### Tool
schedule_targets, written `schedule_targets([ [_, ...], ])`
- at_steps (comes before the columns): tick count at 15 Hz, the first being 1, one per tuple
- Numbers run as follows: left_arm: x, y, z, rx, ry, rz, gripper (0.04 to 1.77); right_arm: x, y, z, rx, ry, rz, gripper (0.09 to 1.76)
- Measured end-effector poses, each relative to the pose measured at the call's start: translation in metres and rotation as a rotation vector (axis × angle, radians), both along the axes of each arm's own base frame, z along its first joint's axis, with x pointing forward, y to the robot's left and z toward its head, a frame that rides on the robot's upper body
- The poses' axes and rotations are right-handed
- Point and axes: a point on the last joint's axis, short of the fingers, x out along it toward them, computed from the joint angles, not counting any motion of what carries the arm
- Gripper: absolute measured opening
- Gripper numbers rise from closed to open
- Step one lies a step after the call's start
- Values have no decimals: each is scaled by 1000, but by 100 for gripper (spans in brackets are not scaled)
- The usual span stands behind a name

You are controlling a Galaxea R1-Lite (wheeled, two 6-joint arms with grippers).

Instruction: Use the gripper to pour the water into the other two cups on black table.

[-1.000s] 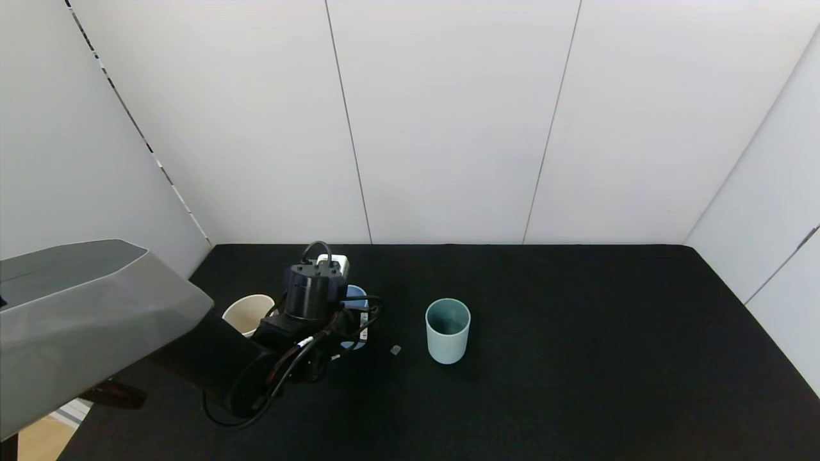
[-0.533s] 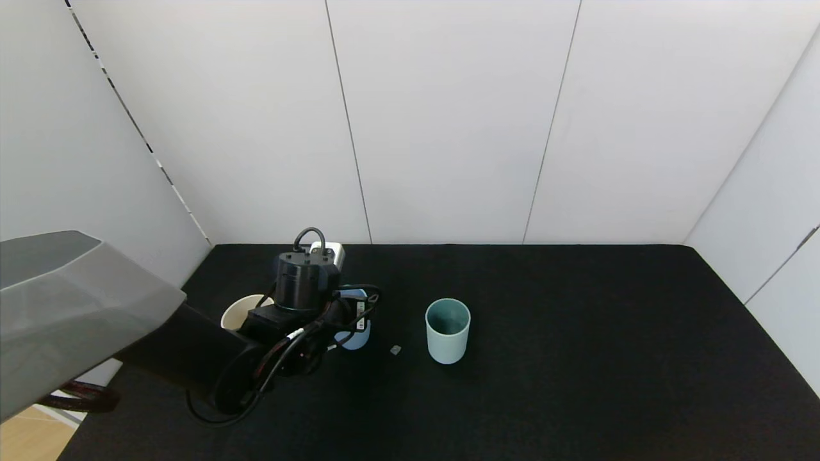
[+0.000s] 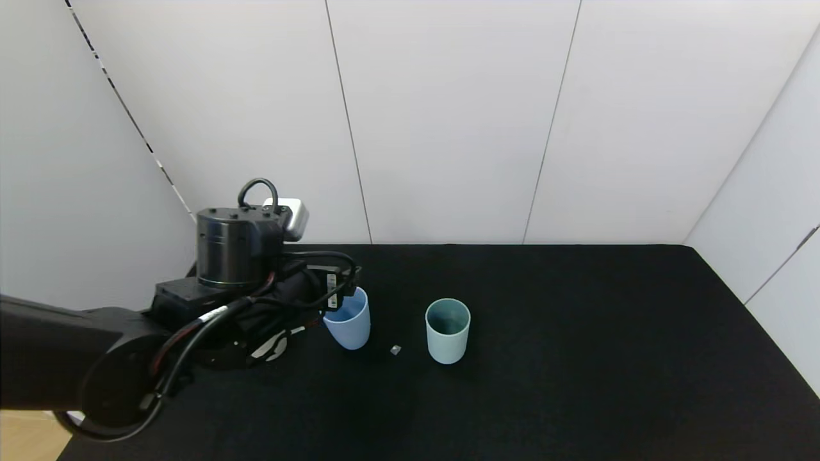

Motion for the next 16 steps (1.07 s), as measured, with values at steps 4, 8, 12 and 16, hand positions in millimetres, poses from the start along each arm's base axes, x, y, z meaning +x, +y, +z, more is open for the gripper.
schedule_targets([
  [4,-40,19,15,-14,-32,1,170,0,0,0,0,0,0,171],
  [8,-75,37,23,-25,-71,22,170,0,0,0,0,0,0,171],
  [12,-112,56,27,-17,-62,33,171,0,0,0,0,0,0,171],
  [16,-139,86,28,-44,-87,81,171,0,0,0,0,0,0,171],
])
